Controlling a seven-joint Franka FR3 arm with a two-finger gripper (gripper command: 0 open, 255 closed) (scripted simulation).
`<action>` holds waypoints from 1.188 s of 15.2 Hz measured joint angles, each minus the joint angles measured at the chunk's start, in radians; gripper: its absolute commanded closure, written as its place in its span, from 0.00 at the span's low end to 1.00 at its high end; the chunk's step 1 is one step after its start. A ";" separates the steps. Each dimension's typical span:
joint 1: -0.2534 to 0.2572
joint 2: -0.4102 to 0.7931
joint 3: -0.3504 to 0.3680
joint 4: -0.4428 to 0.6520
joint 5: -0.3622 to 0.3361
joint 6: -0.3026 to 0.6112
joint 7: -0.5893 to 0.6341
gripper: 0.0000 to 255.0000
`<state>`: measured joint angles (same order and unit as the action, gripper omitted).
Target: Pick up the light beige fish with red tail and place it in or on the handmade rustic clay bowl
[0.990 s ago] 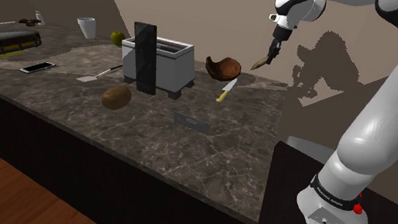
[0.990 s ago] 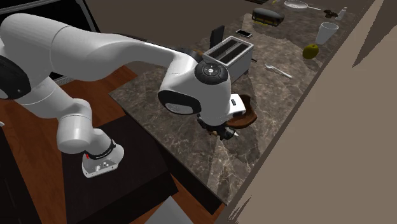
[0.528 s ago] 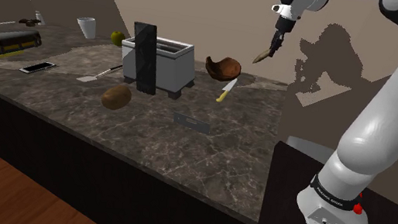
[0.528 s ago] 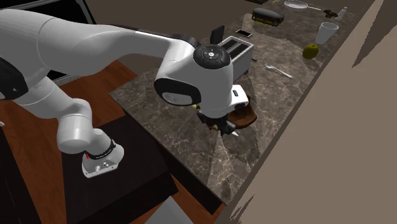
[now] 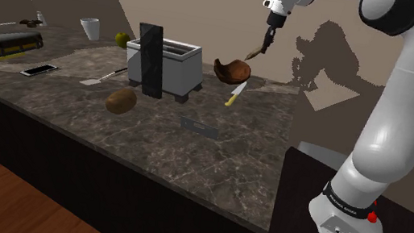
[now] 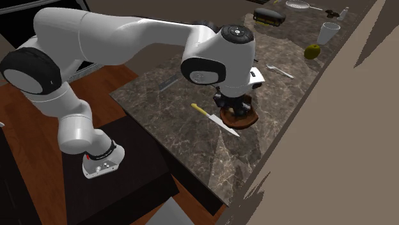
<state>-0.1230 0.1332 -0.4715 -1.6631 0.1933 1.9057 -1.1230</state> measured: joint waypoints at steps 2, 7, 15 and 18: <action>0.007 0.062 0.014 0.086 0.022 -0.026 0.026 1.00; 0.014 0.227 0.047 0.308 0.071 -0.087 0.092 1.00; 0.028 0.261 0.058 0.285 0.081 -0.030 0.106 1.00; 0.031 0.267 0.061 0.252 0.085 0.008 0.100 1.00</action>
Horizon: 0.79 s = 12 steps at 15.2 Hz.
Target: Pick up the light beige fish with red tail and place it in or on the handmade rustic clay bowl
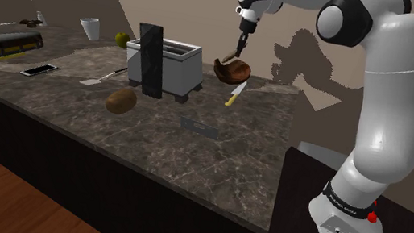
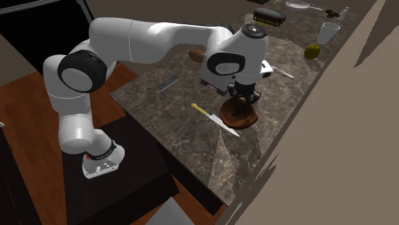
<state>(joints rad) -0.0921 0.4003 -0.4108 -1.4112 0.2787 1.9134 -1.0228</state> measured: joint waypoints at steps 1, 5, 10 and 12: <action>0.000 0.001 0.000 -0.012 0.002 0.013 -0.004 1.00; 0.004 0.005 0.003 -0.064 0.007 0.068 -0.013 1.00; 0.005 0.007 0.004 -0.076 0.009 0.081 -0.015 1.00; 0.005 0.007 0.004 -0.076 0.009 0.082 -0.015 1.00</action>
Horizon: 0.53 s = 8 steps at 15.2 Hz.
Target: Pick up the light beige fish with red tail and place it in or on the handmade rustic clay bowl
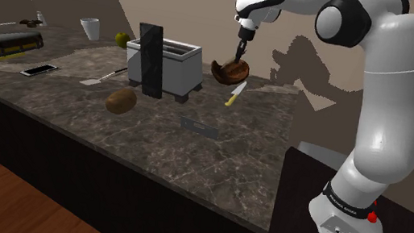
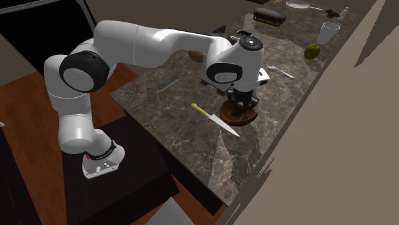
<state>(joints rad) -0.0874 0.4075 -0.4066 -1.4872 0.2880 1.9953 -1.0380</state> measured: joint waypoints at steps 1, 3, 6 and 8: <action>0.000 0.000 0.000 0.000 0.000 0.000 0.000 0.00; 0.000 0.000 0.000 0.000 0.000 0.000 0.000 0.00; 0.000 0.000 0.000 0.000 0.000 0.000 0.000 0.00; -0.001 -0.003 -0.001 0.011 -0.002 -0.013 0.001 0.00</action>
